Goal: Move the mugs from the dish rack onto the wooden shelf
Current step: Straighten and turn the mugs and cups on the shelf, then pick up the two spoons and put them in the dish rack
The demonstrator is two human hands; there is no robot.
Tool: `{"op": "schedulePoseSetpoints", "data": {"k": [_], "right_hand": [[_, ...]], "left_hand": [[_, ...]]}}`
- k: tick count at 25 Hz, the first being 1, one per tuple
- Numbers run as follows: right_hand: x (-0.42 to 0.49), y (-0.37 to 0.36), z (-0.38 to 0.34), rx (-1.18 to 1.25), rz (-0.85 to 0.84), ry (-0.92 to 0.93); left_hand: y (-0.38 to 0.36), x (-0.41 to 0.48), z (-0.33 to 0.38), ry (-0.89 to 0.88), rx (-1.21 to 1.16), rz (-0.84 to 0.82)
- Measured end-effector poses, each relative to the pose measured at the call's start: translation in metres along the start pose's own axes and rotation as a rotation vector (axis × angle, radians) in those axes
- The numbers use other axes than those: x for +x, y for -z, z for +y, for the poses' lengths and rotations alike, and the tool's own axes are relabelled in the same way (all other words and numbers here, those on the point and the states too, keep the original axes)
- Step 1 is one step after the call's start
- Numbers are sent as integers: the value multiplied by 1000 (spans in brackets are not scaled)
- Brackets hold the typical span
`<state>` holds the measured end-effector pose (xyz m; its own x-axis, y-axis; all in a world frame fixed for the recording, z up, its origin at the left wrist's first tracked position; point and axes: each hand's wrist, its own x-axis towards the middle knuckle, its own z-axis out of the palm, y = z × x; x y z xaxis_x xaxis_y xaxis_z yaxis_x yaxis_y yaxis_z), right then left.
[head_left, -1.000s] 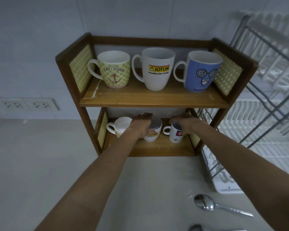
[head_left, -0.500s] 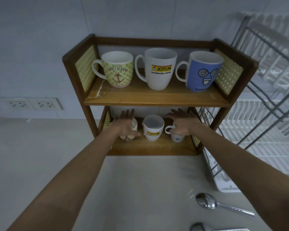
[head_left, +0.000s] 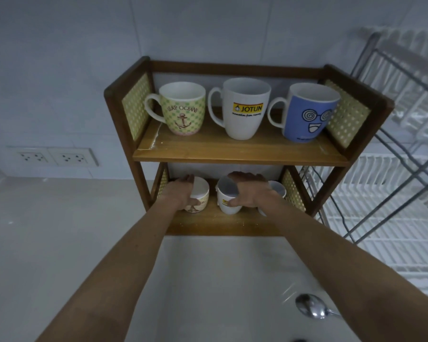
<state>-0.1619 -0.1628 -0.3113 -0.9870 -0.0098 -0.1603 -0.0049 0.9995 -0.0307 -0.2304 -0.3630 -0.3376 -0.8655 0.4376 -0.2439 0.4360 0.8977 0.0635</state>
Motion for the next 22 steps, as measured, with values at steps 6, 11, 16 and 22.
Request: {"op": "schedulePoseSetpoints", "data": {"k": [6,11,16,22], "right_hand": [[-56,-16,-11,80,287,47],[-196,-87,12,331,569,169],[-279,-125,75,238,471,175],[-318,-149,125,241,418,64]], "left_hand": [[-21,-50,29,17,-173,236],[-108,-179,119,-118,-665,356],[-134,-241,213,-299,-684,-13],[-164,-249,291,-270,-447,-141]]}}
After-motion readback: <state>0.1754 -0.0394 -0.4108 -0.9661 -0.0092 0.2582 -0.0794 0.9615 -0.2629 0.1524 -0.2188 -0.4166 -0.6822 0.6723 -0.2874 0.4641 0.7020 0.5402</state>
